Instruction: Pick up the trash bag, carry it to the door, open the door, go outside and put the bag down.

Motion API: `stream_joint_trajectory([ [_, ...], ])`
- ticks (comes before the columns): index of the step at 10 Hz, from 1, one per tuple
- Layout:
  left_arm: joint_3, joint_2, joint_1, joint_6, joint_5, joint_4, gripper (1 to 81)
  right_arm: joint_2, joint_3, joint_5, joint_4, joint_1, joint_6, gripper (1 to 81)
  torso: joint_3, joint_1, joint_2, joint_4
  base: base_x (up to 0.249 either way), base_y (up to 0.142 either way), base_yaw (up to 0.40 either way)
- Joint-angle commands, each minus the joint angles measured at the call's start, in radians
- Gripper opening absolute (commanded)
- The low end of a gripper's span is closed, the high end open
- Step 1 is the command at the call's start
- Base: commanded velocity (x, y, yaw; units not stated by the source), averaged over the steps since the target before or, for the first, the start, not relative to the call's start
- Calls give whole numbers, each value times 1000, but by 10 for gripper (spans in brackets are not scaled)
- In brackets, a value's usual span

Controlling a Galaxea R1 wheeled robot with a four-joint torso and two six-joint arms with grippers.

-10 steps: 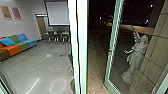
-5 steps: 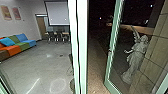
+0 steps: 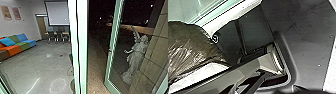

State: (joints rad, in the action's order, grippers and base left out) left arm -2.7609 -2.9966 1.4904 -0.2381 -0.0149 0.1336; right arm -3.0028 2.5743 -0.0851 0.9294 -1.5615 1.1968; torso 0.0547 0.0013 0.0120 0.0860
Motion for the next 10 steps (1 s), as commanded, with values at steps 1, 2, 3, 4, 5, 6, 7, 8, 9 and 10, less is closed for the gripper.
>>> stream_joint_trajectory([
  [1,-5,10,-54,-9,58,-9,10,-7,-7,30,16,44,-3,811,0,0,0,0,0,0,0],
  [2,-3,10,-52,-7,61,-29,10,-7,-7,30,17,43,-3,811,0,0,0,0,0,0,0],
  [3,-2,10,-52,-7,62,-34,10,-7,-7,30,17,43,-3,811,0,0,0,0,0,0,0],
  [4,-2,10,-52,-7,62,-35,10,-7,-7,30,17,42,-3,811,0,0,0,0,0,0,0],
  [5,-2,11,-54,-7,64,-34,10,-7,-8,30,17,42,-3,811,0,0,0,0,0,0,0],
  [6,-2,13,-52,-7,64,-34,10,-7,-7,30,17,43,-5,811,0,0,0,0,0,0,0],
  [7,-2,14,-52,-7,64,-32,10,-7,-7,30,17,43,-3,811,0,0,0,0,0,0,0],
  [8,-2,14,-52,-7,64,-32,10,-7,-5,30,19,45,-5,811,0,0,0,0,0,0,-102],
  [9,-2,14,-52,-7,64,-32,10,-7,-5,30,19,44,-3,811,0,0,0,0,0,0,-133],
  [10,-2,14,-52,-7,64,-32,10,-7,-5,30,17,45,-3,811,0,0,0,0,0,0,-145],
])
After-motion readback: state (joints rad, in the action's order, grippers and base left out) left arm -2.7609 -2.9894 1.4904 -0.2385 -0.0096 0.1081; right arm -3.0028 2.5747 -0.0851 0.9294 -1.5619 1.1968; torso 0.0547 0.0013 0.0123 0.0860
